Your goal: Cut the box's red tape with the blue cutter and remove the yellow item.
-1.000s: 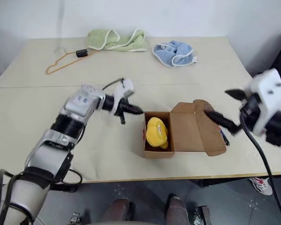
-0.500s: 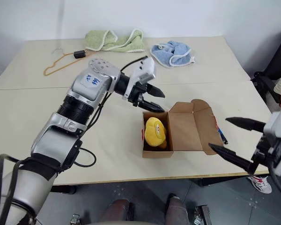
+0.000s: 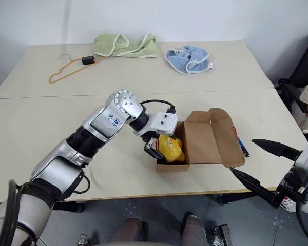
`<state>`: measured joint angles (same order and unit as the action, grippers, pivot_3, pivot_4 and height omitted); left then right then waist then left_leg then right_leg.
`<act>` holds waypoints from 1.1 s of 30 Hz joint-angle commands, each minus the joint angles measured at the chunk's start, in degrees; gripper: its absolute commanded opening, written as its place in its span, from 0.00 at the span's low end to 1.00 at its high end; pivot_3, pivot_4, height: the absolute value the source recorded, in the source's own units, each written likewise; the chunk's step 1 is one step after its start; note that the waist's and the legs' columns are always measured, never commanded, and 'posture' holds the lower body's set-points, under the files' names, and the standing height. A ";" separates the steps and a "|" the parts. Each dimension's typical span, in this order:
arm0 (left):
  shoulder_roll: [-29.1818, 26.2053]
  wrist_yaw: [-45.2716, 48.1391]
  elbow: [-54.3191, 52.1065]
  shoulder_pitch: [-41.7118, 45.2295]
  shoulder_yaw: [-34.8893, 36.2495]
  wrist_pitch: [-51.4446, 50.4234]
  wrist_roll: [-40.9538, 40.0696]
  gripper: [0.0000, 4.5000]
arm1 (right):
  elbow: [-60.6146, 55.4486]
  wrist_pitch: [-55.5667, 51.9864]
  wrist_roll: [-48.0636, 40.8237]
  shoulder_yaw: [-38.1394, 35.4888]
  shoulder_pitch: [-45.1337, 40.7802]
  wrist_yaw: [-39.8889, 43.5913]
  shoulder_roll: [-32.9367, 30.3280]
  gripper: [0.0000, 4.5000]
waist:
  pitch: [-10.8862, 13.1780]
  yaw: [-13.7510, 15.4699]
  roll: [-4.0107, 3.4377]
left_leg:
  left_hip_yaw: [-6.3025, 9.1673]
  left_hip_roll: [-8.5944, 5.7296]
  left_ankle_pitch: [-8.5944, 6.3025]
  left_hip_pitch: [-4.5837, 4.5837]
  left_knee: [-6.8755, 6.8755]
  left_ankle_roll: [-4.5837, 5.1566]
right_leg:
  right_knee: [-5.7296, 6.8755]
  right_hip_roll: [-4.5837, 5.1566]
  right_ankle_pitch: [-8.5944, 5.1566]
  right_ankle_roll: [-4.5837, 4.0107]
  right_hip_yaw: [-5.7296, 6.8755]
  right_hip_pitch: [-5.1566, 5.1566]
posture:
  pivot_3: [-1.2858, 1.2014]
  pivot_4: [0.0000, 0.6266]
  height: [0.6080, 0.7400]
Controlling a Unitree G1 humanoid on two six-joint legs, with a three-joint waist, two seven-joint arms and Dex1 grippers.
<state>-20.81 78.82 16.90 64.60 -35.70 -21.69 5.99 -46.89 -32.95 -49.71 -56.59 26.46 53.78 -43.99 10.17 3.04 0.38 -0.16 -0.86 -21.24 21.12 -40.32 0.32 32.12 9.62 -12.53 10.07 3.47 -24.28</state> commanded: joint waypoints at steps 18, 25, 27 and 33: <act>4.85 -4.85 5.06 5.83 12.31 -6.87 -4.61 0.01 | 7.82 5.45 -1.00 -2.68 0.55 3.37 -2.61 1.00 | 0.00 -0.06 0.00 | -0.01 0.00 0.00 0.00 -0.01 0.01 | 0.02 0.00 0.00 0.00 0.00 0.00 | 0.52 0.24 1.00; 5.23 -11.02 0.82 6.49 23.11 -23.37 -12.85 0.01 | 13.11 4.67 -0.50 -1.04 -2.72 6.07 -7.54 1.00 | 0.00 -0.25 0.00 | -0.01 0.01 -0.01 -0.02 -0.01 0.02 | 0.04 0.00 0.01 0.01 0.01 0.00 | 0.52 0.24 1.00; 4.28 -12.46 -1.09 5.56 23.70 -25.28 -13.53 0.01 | 14.97 4.69 0.05 -0.05 -4.10 7.05 -9.19 1.00 | 0.00 -0.29 0.00 | -0.02 0.00 0.00 -0.03 -0.01 0.01 | 0.04 0.00 0.02 0.03 0.00 0.00 | 0.52 0.24 1.00; 1.49 -15.23 -5.19 2.93 23.97 -27.06 -14.57 0.01 | 19.78 4.83 1.25 4.05 -10.37 8.74 -13.09 1.00 | 0.00 -0.41 0.00 | -0.03 0.01 0.02 -0.04 -0.04 -0.03 | 0.06 0.00 0.02 0.03 -0.01 0.00 | 0.52 0.24 1.00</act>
<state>-18.31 65.36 13.47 66.12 -13.34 -48.81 -7.99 -27.29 -28.71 -48.22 -52.19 16.80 61.72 -56.23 10.17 2.63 0.38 -0.17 -0.85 -21.22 21.09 -40.38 0.29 32.19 9.62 -12.51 10.10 3.48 -24.28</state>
